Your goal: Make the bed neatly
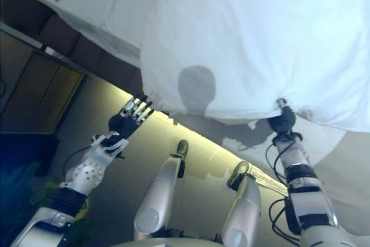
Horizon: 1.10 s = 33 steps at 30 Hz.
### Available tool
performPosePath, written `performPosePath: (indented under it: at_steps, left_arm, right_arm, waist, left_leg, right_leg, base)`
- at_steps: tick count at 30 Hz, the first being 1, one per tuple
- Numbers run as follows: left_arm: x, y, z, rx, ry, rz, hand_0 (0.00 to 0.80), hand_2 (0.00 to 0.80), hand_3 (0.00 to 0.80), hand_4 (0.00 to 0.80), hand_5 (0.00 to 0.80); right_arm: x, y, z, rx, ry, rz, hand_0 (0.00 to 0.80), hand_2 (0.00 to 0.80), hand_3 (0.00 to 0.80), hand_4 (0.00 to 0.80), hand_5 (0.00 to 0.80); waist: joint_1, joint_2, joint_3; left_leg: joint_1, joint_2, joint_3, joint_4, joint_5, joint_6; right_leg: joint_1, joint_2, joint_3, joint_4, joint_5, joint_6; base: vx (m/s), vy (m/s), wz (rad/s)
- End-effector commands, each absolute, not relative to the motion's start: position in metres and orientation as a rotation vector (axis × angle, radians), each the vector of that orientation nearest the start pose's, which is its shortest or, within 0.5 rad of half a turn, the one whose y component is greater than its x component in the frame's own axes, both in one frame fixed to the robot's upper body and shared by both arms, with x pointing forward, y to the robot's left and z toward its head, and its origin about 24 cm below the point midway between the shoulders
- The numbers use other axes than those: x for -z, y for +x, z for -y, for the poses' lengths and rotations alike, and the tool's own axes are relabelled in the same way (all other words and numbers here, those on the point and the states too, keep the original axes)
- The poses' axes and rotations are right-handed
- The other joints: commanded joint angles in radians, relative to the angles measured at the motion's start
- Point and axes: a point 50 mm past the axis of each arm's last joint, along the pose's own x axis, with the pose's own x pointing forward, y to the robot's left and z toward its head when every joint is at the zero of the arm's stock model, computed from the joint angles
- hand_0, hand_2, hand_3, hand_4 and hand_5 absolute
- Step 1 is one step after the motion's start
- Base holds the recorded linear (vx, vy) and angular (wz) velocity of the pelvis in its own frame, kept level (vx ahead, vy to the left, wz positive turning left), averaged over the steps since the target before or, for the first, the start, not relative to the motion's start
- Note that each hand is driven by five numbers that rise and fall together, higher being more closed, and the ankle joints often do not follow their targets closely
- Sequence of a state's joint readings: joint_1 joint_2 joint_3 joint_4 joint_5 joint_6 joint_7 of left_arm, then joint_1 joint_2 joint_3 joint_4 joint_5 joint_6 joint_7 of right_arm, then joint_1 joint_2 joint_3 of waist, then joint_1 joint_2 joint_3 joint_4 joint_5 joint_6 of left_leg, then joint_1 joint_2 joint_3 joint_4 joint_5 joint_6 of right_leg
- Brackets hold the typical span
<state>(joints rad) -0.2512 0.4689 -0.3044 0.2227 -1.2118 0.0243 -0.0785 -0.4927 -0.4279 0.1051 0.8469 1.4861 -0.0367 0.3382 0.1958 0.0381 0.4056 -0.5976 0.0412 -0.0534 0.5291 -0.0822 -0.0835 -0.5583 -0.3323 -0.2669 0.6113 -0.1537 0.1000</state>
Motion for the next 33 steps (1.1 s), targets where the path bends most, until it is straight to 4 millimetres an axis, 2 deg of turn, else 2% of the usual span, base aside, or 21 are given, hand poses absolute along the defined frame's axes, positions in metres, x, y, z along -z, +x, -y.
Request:
performPosePath:
  at_steps: [1, 5, 9, 13, 16, 18, 19, 22, 24, 29, 33]
  left_arm:
    - [-0.046, 0.292, -0.151, 0.293, -0.72, -0.213, 0.0, 0.0, 0.0, 0.0, 0.0]
    - [-0.034, 0.289, -0.128, 0.375, -0.803, -0.313, 0.0, 0.0, 0.0, 0.0, 0.0]
    - [-0.023, 0.284, -0.11, 0.409, -0.979, -0.441, 0.0, 0.0, 0.0, 0.0, 0.0]
    - [-0.008, 0.275, -0.092, 0.4, -1.152, -0.596, 0.0, 0.0, 0.0, 0.0, 0.0]
    - [0.003, 0.266, -0.089, 0.356, -1.321, -0.69, 0.0, 0.0, 0.0, 0.0, 0.0]
    - [0.013, 0.26, -0.091, 0.331, -1.351, -0.739, 0.0, 0.0, 0.0, 0.0, 0.0]
    - [0.021, 0.254, -0.091, 0.312, -1.36, -0.782, 0.0, 0.0, 0.0, 0.0, 0.0]
    - [0.033, 0.248, -0.083, 0.264, -1.451, -0.881, 0.0, 0.0, 0.0, 0.0, 0.0]
    - [0.034, 0.248, -0.075, 0.266, -1.513, -0.904, 0.0, 0.0, 0.0, 0.0, 0.0]
    - [0.043, 0.241, -0.062, 0.258, -1.506, -0.954, 0.0, 0.0, 0.0, 0.0, 0.0]
    - [0.045, 0.245, -0.056, 0.204, -1.504, -0.926, 0.0, 0.0, 0.0, 0.0, 0.0]
  right_arm:
    - [-0.022, 0.318, 0.21, -0.083, 0.9, -0.091, 0.8, 0.8, 0.8, 0.8, 0.8]
    - [-0.035, 0.322, 0.2, -0.102, 0.866, -0.073, 0.8, 0.8, 0.8, 0.8, 0.8]
    - [-0.049, 0.329, 0.199, -0.127, 0.839, -0.048, 0.8, 0.8, 0.8, 0.8, 0.8]
    - [-0.062, 0.335, 0.194, -0.134, 0.839, -0.024, 0.8, 0.8, 0.8, 0.8, 0.8]
    - [-0.067, 0.336, 0.193, -0.135, 0.857, -0.002, 0.8, 0.8, 0.8, 0.8, 0.8]
    - [-0.07, 0.336, 0.194, -0.134, 0.869, 0.016, 0.8, 0.8, 0.8, 0.8, 0.8]
    - [-0.073, 0.336, 0.194, -0.133, 0.885, 0.027, 0.8, 0.8, 0.8, 0.8, 0.8]
    - [-0.083, 0.342, 0.192, -0.136, 0.911, 0.065, 0.8, 0.8, 0.8, 0.8, 0.8]
    - [-0.09, 0.346, 0.189, -0.135, 0.931, 0.076, 0.8, 0.8, 0.8, 0.8, 0.8]
    - [-0.097, 0.351, 0.186, -0.132, 0.977, 0.093, 0.8, 0.8, 0.8, 0.8, 0.8]
    - [-0.102, 0.353, 0.186, -0.134, 1.004, 0.113, 0.8, 0.8, 0.8, 0.8, 0.8]
  waist:
    - [-0.016, -0.002, -0.047]
    - [-0.037, 0.008, -0.043]
    - [-0.053, 0.015, -0.028]
    - [-0.057, 0.007, -0.015]
    - [-0.055, -0.002, -0.008]
    - [-0.053, -0.008, -0.004]
    - [-0.05, -0.014, -0.003]
    - [-0.051, -0.028, 0.002]
    - [-0.051, -0.038, 0.002]
    - [-0.048, -0.062, -0.001]
    - [-0.055, -0.07, -0.005]
  left_leg:
    - [0.028, -0.009, -0.011, -0.088, 0.113, 0.022]
    - [0.053, -0.008, -0.01, -0.087, 0.109, 0.024]
    - [0.045, -0.009, -0.003, -0.061, 0.095, 0.029]
    - [0.03, -0.004, 0.004, -0.047, 0.091, 0.034]
    - [0.013, 0.0, 0.006, -0.039, 0.091, 0.037]
    - [0.004, 0.005, 0.009, -0.035, 0.091, 0.037]
    - [0.002, 0.012, 0.007, -0.015, 0.057, 0.032]
    - [-0.026, 0.026, 0.01, -0.003, 0.062, 0.03]
    - [-0.037, 0.027, 0.01, -0.004, 0.065, 0.032]
    - [-0.058, 0.032, 0.004, -0.002, 0.068, 0.031]
    - [-0.071, 0.042, 0.015, 0.006, 0.07, 0.028]
  right_leg:
    - [0.044, 0.005, -0.012, -0.086, 0.176, 0.06]
    - [0.068, 0.003, -0.002, -0.089, 0.171, 0.056]
    - [0.058, 0.001, 0.011, -0.078, 0.168, 0.054]
    - [0.045, -0.001, 0.013, -0.075, 0.175, 0.053]
    - [0.035, -0.002, 0.008, -0.072, 0.177, 0.051]
    - [0.029, -0.001, 0.006, -0.071, 0.178, 0.049]
    - [0.028, 0.002, 0.015, -0.05, 0.149, 0.06]
    - [0.007, 0.005, 0.015, -0.045, 0.158, 0.06]
    - [-0.001, 0.008, 0.013, -0.055, 0.166, 0.062]
    - [-0.009, 0.015, 0.007, -0.072, 0.187, 0.069]
    - [-0.013, 0.011, 0.003, -0.074, 0.192, 0.072]
  base:
    - [0.109, 0.03, -0.07]
    - [0.071, 0.057, -0.1]
    - [0.005, 0.034, -0.01]
    - [-0.003, -0.006, -0.01]
    - [-0.015, -0.035, -0.03]
    - [0.023, -0.075, -0.01]
    - [0.07, -0.098, -0.01]
    - [0.007, -0.078, -0.01]
    - [-0.037, -0.049, 0.0]
    - [-0.018, -0.059, -0.01]
    - [0.0, -0.025, 0.02]
